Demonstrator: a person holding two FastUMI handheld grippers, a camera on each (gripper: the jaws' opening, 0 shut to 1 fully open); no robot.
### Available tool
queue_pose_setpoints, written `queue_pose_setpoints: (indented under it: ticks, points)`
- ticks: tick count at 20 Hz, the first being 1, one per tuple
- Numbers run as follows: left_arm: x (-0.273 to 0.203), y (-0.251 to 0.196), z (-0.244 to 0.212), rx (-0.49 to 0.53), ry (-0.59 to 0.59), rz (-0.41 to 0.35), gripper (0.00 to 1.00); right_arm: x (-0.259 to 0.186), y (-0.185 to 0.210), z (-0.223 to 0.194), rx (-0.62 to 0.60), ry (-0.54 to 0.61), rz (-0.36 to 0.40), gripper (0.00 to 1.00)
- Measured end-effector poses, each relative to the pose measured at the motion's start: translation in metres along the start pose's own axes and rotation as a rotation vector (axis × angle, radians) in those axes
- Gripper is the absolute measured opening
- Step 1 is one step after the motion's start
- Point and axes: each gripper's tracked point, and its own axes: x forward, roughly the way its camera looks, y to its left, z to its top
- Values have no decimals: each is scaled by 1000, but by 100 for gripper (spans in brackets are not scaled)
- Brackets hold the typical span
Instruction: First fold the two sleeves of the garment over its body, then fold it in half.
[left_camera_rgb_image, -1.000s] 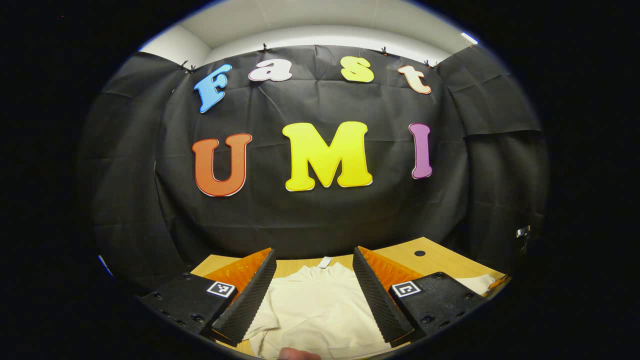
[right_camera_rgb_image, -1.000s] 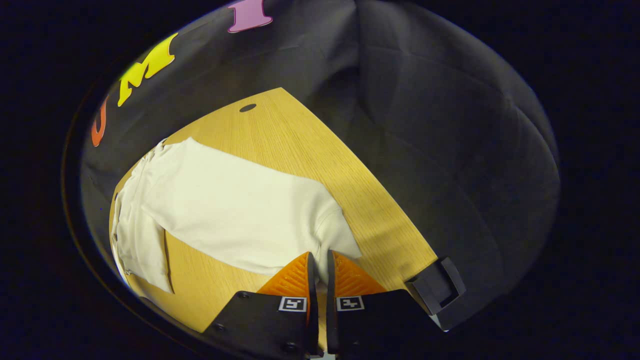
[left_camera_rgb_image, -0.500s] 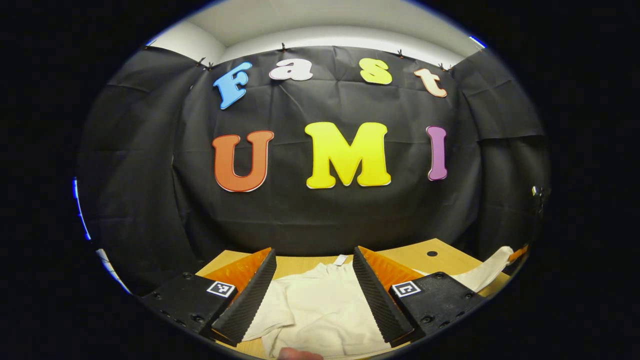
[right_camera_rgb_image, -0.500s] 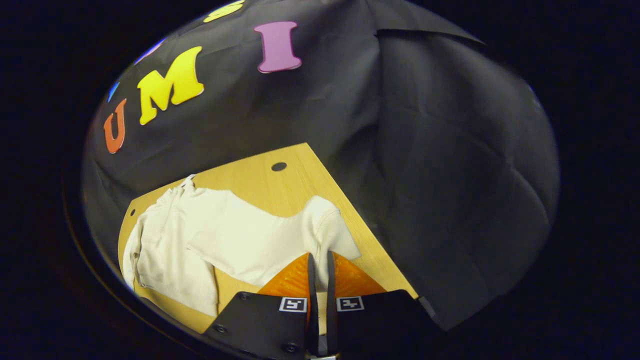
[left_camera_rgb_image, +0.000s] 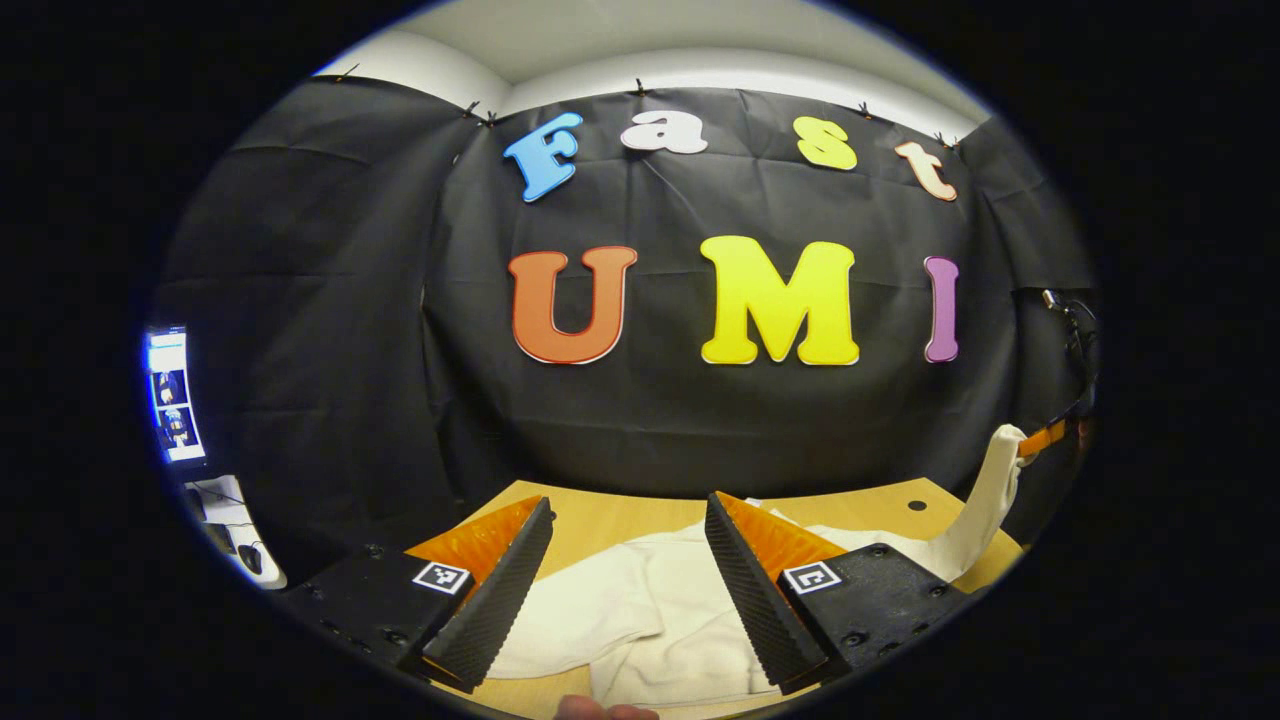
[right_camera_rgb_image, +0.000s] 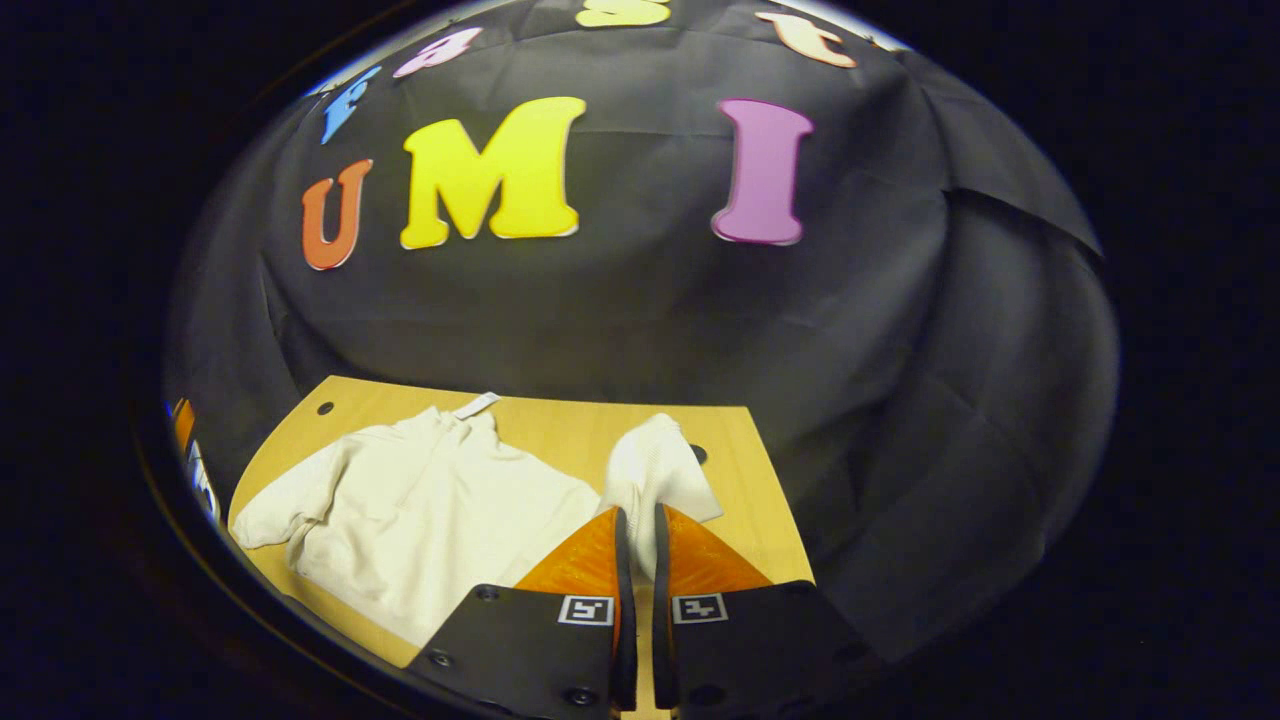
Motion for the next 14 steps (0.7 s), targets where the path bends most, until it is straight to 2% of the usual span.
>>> queue_pose_setpoints:
  ticks: [4, 10, 13, 14]
  points:
    - [-7, 51, 1, 18, -6, 98, 97, 48, 98, 18, -154, -3, 120, 7]
    - [-38, 137, -8, 54, 41, 275, 98, 124, 242, -19, -328, 48, 282, 7]
    - [-52, 163, -15, 53, 71, 343, 98, 157, 306, -42, -378, 75, 324, 9]
    - [-56, 174, -20, 47, 84, 361, 98, 166, 326, -49, -398, 79, 334, 5]
